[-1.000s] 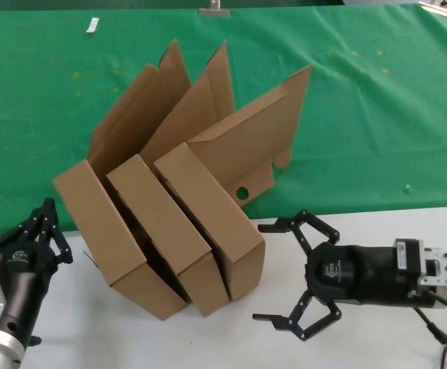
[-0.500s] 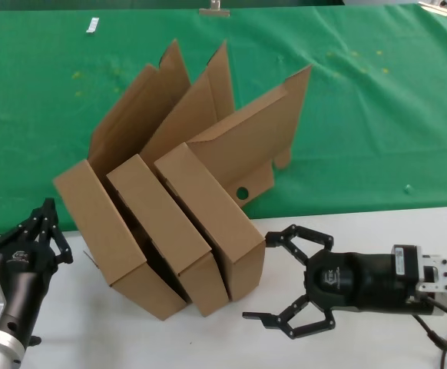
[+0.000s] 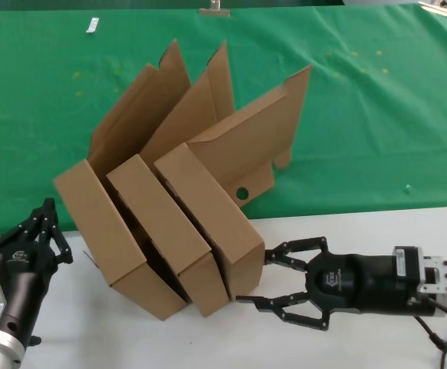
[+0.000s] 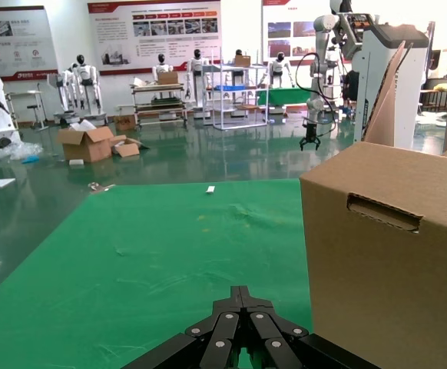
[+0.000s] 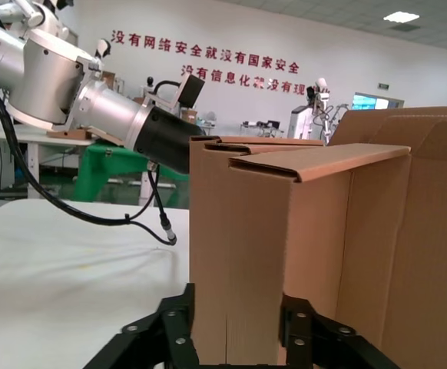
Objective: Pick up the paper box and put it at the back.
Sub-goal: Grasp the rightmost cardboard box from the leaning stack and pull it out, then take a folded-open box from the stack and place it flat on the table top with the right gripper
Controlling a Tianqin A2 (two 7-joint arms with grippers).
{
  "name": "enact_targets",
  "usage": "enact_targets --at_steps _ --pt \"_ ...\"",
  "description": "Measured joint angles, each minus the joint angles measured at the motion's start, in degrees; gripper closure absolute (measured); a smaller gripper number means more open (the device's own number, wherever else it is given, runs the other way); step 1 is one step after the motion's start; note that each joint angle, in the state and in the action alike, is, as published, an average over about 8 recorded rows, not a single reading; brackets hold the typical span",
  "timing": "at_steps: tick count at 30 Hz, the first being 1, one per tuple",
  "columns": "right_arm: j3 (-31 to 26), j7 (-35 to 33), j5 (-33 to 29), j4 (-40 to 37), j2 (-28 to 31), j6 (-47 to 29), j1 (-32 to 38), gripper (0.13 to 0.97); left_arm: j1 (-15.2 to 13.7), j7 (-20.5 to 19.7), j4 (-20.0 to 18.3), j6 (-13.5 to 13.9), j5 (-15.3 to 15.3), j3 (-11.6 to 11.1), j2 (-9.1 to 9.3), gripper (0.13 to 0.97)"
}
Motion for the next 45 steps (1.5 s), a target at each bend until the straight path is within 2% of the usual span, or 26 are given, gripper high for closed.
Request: enact_targets --at_steps 3,11,20,28,34,41,45 --pt "0.0 0.0 -0.1 0.1 0.1 0.0 -0.1 0.641 0.0 0.0 0.0 0.0 0.0 0.0 0.00 0.953" --pt "-1.7 0.4 1.9 1.1 1.0 0.0 -0.6 0.807 0.0 0.0 0.0 0.0 0.0 0.0 0.00 0.953" --pt "-7.3 1.3 8.6 3.7 2.6 0.0 -1.8 0.907 0.0 0.0 0.0 0.0 0.0 0.0 0.00 0.953" --pt "-9.8 1.9 13.1 7.0 4.6 0.0 -3.0 0.936 0.0 0.0 0.0 0.0 0.0 0.0 0.00 0.929" --pt "-7.3 5.0 14.6 14.5 7.2 0.9 -6.1 0.941 0.0 0.0 0.0 0.0 0.0 0.0 0.00 0.892" --pt "-1.8 11.7 15.5 29.4 11.1 6.0 -12.4 0.941 0.0 0.0 0.0 0.0 0.0 0.0 0.00 0.795" --pt "1.1 15.8 15.5 37.9 13.7 10.4 -15.2 0.941 0.0 0.0 0.0 0.0 0.0 0.0 0.00 0.795"
